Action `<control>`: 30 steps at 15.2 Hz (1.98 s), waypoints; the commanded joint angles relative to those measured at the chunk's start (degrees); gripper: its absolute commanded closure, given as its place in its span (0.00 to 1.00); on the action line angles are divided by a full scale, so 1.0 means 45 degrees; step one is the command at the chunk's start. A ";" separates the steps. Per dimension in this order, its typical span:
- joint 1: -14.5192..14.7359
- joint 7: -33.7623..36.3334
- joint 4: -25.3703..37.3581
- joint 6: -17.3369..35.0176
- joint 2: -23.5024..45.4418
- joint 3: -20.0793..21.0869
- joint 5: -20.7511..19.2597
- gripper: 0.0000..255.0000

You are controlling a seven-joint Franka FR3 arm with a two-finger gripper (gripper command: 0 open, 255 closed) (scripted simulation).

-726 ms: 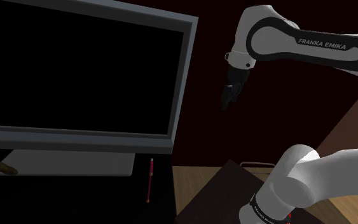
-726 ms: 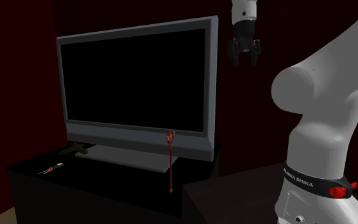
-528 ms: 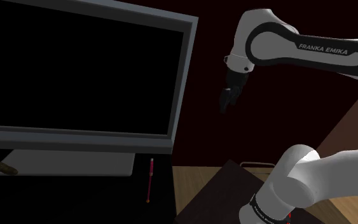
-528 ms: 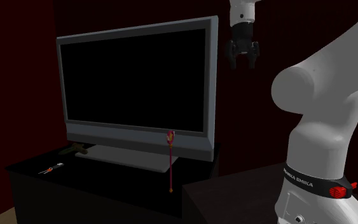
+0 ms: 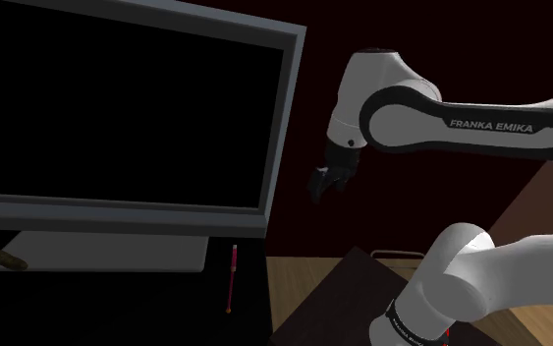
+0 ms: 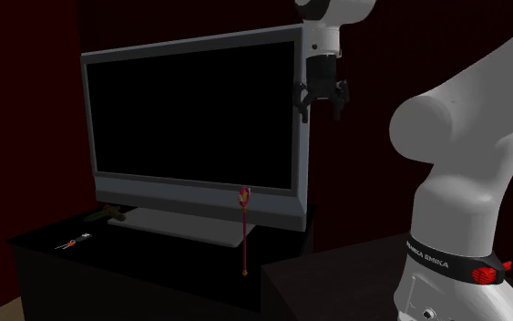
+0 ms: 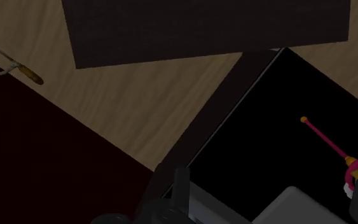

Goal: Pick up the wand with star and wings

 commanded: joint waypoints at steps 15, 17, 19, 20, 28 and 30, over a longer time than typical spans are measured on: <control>-0.1614 0.9520 -0.0419 0.6908 0.4884 0.6916 0.1111 0.00; -0.2550 1.1142 0.0060 0.7641 0.6012 0.8114 0.0305 0.00; -0.3797 1.3069 0.0649 0.8228 0.7272 0.9505 -0.1011 0.00; -0.4549 1.4217 0.0993 0.8435 0.8002 1.0284 -0.1958 0.00; -0.6225 1.8687 0.1560 0.8942 1.1272 1.1742 -0.7055 0.00; -0.6050 1.9359 0.1603 0.8958 1.1818 1.1496 -0.7944 0.00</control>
